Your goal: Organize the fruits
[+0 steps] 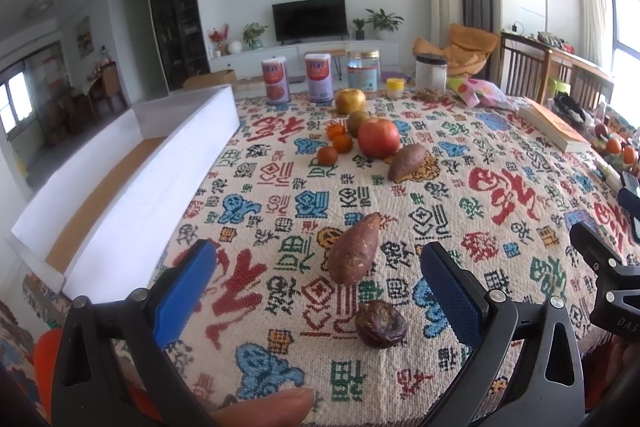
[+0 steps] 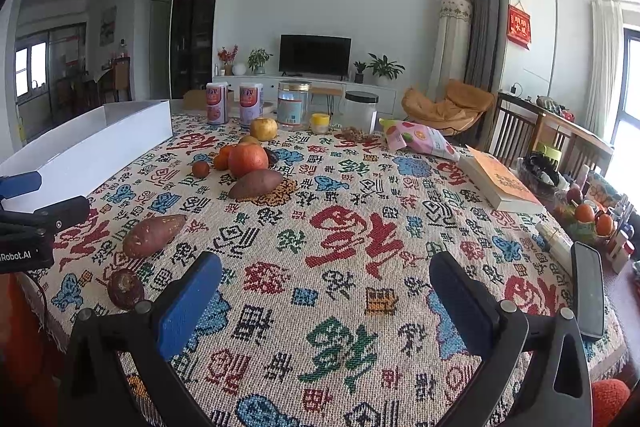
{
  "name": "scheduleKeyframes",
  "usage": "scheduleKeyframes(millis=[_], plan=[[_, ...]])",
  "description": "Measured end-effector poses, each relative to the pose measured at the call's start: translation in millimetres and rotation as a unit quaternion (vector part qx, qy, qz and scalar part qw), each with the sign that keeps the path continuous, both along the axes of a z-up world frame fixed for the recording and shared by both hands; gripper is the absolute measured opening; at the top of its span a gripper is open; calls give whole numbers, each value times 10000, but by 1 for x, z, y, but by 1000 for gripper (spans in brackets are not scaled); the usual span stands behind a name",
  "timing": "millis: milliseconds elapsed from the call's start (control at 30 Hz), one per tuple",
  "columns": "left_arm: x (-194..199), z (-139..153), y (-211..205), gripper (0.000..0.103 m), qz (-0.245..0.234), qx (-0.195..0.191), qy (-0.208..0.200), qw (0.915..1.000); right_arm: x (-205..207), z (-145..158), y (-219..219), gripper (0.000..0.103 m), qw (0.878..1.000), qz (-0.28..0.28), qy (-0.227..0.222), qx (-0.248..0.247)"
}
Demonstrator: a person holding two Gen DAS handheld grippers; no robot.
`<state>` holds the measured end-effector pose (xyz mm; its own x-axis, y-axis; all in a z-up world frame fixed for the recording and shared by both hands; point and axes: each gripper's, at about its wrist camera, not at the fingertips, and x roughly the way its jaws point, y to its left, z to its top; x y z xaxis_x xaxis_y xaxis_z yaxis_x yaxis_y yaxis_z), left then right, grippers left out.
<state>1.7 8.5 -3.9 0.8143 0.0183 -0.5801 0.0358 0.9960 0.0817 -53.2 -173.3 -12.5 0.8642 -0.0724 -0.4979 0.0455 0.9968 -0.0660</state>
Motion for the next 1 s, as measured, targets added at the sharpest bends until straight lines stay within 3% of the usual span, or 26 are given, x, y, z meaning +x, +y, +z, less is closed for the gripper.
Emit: scheduleKeyframes(millis=[1000], plan=[[-1,0,2,102,26,-16,-3,10000,1,-3,-1,103,10000,-23,-18,-43]])
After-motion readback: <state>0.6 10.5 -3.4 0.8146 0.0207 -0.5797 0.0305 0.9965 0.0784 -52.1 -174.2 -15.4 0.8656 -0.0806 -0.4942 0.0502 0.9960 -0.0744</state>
